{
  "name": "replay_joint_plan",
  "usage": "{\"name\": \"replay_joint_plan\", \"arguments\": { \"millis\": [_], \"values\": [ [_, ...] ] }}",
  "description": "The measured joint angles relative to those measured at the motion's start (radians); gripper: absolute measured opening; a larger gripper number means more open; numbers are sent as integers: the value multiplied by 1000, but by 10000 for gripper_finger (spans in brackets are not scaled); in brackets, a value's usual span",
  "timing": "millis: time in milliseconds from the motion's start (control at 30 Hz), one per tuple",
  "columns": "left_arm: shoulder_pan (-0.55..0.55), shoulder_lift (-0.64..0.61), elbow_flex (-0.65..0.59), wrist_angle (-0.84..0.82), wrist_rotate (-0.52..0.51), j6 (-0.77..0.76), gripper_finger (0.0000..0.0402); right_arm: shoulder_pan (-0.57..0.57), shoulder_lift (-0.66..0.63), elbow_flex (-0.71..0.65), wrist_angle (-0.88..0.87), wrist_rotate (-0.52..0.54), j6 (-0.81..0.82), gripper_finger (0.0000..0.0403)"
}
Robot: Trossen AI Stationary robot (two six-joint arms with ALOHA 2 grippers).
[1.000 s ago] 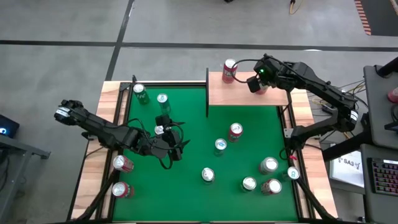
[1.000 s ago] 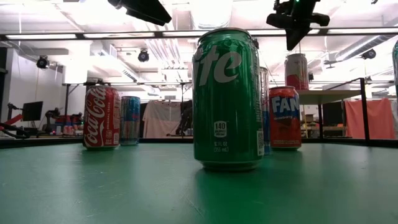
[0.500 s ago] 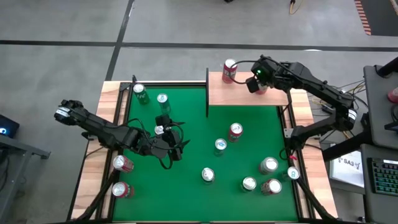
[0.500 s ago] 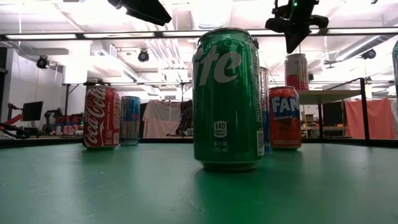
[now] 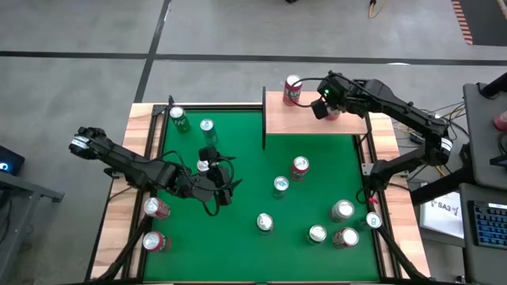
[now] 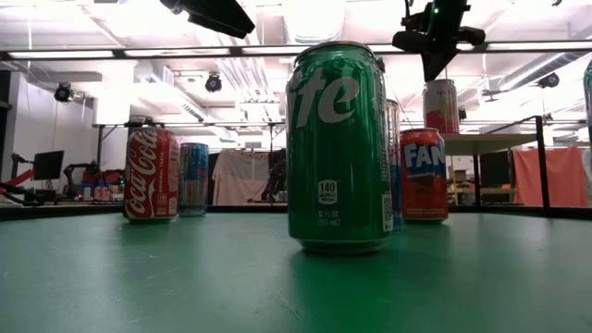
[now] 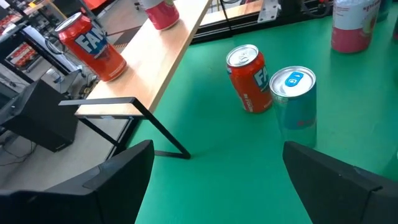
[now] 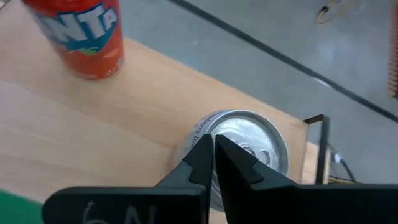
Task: Place canned beverage on shelf
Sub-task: Put the left pink-white soda can on the shelf
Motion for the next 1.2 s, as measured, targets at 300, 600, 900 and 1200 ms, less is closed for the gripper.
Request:
{"name": "replay_joint_plan", "arguments": {
  "millis": [300,600,900,1200],
  "values": [
    [0,0,0,0,0,0,341,17,-7,0,-9,-23,3,12],
    [0,0,0,0,0,0,341,17,-16,0,-10,-15,-4,12],
    [0,0,0,3,0,0,341,69,-62,21,24,-12,-6,12],
    [0,0,0,73,8,-23,341,384,-150,-35,86,213,35,12]
  ]
}}
